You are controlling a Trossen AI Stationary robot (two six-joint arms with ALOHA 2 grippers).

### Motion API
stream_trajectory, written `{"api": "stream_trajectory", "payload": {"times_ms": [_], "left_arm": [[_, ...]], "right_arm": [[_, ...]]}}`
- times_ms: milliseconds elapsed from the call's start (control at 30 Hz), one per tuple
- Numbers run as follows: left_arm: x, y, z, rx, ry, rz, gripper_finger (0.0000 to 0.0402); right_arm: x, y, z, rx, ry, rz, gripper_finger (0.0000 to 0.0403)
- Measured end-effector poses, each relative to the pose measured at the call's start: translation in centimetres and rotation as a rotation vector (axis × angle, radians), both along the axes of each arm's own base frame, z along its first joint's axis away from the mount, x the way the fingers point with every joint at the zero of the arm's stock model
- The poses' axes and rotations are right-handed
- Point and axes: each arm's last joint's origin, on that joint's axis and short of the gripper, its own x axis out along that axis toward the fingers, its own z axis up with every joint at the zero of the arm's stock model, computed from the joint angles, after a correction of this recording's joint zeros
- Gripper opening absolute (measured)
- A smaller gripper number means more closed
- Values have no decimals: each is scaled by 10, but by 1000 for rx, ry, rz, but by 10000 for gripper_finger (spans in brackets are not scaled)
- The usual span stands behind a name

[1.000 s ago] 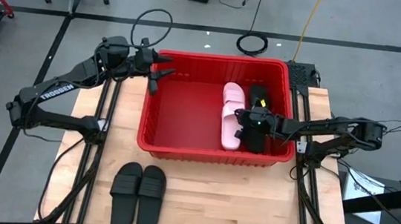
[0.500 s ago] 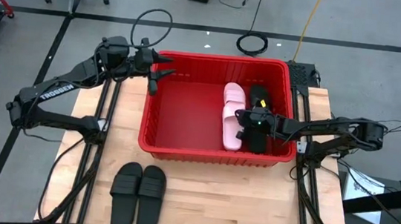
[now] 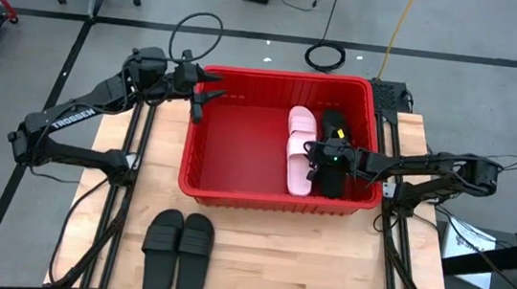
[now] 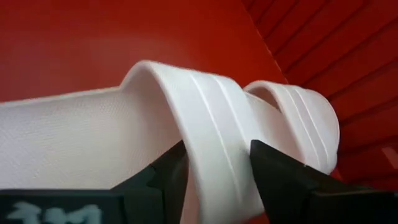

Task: Pick and place slides into bin
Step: Put the pink slide into the red organizer bin, then put the black slide into the red organizer bin

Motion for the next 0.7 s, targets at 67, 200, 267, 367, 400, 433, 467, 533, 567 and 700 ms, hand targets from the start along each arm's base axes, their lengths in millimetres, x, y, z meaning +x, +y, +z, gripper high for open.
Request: {"api": "stream_trajectory", "payload": {"times_ms": [67, 200, 267, 367, 400, 433, 467, 533, 567, 700], "left_arm": [[0, 0, -1, -4, 7, 0, 177], [0, 0, -1, -8, 11, 0, 177], [0, 0, -1, -8, 11, -1, 177], [0, 0, -1, -7, 11, 0, 177], [0, 0, -1, -7, 10, 0, 177], [0, 0, -1, -7, 10, 0, 177], [0, 0, -1, -7, 10, 0, 177], [0, 0, -1, -7, 10, 0, 177], [0, 0, -1, -7, 10, 0, 177], [0, 0, -1, -8, 9, 0, 177]], "right_arm": [[-3, 1, 5, -2, 0, 1, 171], [-10, 3, 18, -2, 7, 2, 181], [-12, 4, 23, 8, -8, 21, 182], [-15, 7, 29, 31, -34, 60, 182], [-17, 7, 31, 38, -44, 65, 181], [-18, 8, 33, 47, -48, 70, 181], [-19, 8, 34, 53, -58, 77, 180], [-21, 9, 36, 58, -60, 74, 179], [-21, 9, 37, 58, -66, 74, 179], [-23, 10, 41, 51, -89, 74, 182]]}}
